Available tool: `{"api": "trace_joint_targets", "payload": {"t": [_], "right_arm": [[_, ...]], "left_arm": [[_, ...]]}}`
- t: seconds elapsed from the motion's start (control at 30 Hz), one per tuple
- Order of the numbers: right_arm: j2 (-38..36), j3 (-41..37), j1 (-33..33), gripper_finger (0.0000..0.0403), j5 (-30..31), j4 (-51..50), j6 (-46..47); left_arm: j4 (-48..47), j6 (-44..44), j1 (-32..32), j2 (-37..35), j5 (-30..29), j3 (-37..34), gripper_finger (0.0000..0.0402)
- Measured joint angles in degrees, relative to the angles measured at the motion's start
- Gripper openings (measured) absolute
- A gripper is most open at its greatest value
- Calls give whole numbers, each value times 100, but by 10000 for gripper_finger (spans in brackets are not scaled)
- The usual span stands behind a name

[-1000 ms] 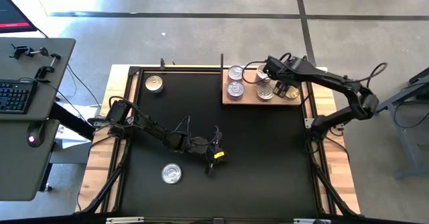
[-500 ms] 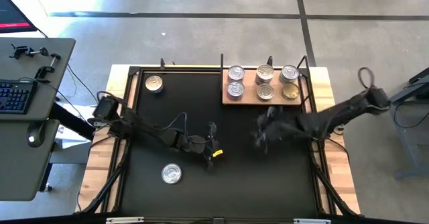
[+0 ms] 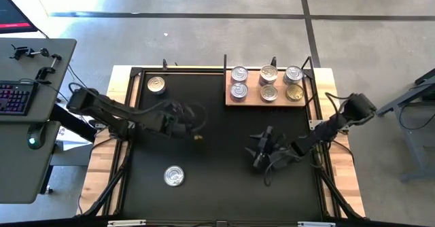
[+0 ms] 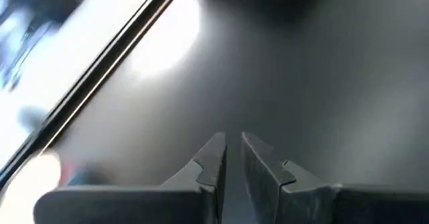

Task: Stack canned seafood by type on shelf
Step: Stack the blue-pink tuna can on top of the other blue-pink tuna can on the shelf

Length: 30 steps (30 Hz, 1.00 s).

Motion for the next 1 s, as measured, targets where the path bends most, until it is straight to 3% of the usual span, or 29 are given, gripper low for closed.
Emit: {"api": "trace_joint_targets", "payload": {"t": [0.17, 0.3, 0.57, 0.77, 1.0], "right_arm": [[10, 2, 399, 255, -4, -746, 539], [18, 2, 593, 255, 276, -1346, 1140], [18, 2, 646, 255, 363, -1422, 1602], [18, 2, 646, 255, 363, -1390, 1875], [20, 2, 646, 255, 359, -1358, 2242]], "left_arm": [[-1282, -1003, 828, -82, 29, -2, 65], [-1476, -1117, 1674, -63, 259, -2, 106], [-1150, -8, 3605, -59, 1129, -2, 180], [-792, 929, 4613, 78, 1558, -2, 184], [-509, 1604, 5220, 565, 2265, -2, 164]]}}
